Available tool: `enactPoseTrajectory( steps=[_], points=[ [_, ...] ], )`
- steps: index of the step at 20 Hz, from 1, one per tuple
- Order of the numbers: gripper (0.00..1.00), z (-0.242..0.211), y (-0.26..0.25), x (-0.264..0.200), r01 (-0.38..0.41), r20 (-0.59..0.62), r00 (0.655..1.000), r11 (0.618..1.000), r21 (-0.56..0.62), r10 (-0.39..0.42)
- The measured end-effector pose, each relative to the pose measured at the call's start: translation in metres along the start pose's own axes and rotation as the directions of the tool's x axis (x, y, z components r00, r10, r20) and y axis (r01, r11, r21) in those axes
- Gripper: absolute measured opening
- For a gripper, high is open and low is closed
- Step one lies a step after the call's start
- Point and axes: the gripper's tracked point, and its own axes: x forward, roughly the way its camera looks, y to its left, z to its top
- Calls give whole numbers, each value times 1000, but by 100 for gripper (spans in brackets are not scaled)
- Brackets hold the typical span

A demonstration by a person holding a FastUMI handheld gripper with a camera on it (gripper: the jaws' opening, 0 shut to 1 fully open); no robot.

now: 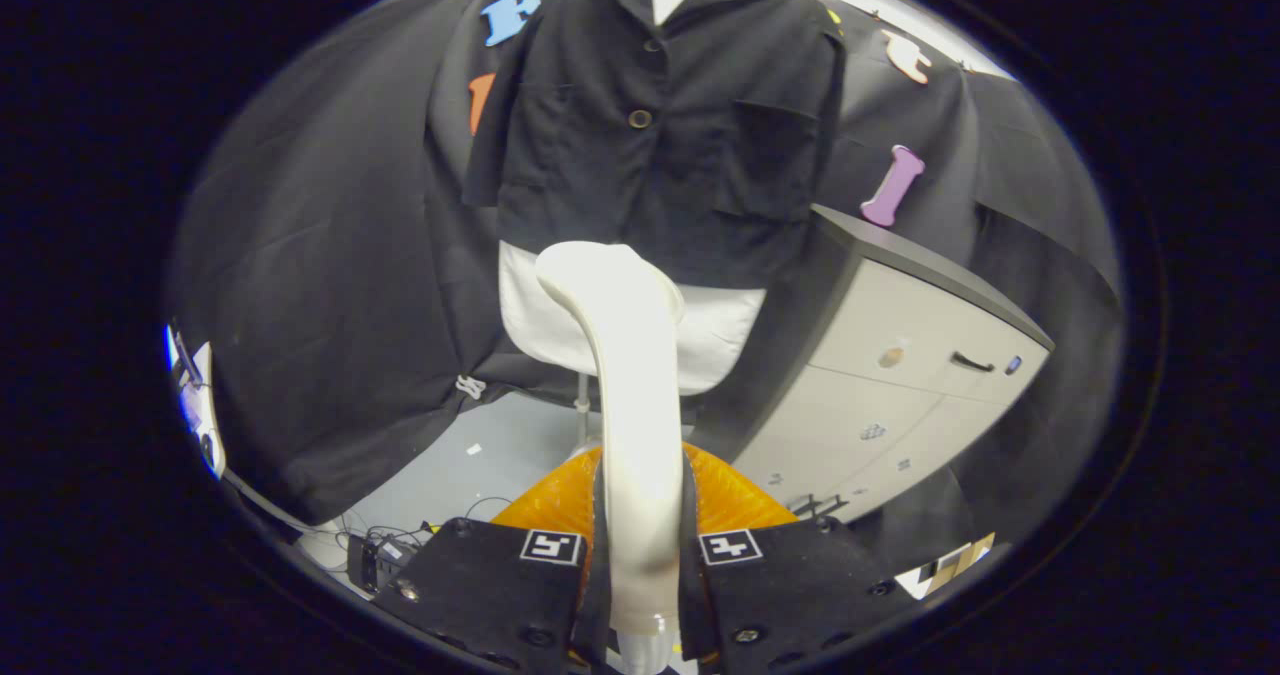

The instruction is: Iron the clothes twice with a garment steamer, once on the left side and once on the right side.

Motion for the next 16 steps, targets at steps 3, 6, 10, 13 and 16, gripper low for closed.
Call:
enactPoseTrajectory(
  steps=[3, 6, 10, 13, 16],
  points=[
    [30, -8, -34, -25, 29, -1, 1000, 999, 23, -29],
    [30, -24, -61, -47, 36, -31, 999, 996, 76, -33],
    [30, -40, -98, -76, 51, -55, 998, 991, 125, -44],
    [30, -53, -129, -94, 59, -54, 997, 986, 158, -52],
    [30, -62, -158, -114, 46, -46, 998, 982, 181, -38]
  ],
)
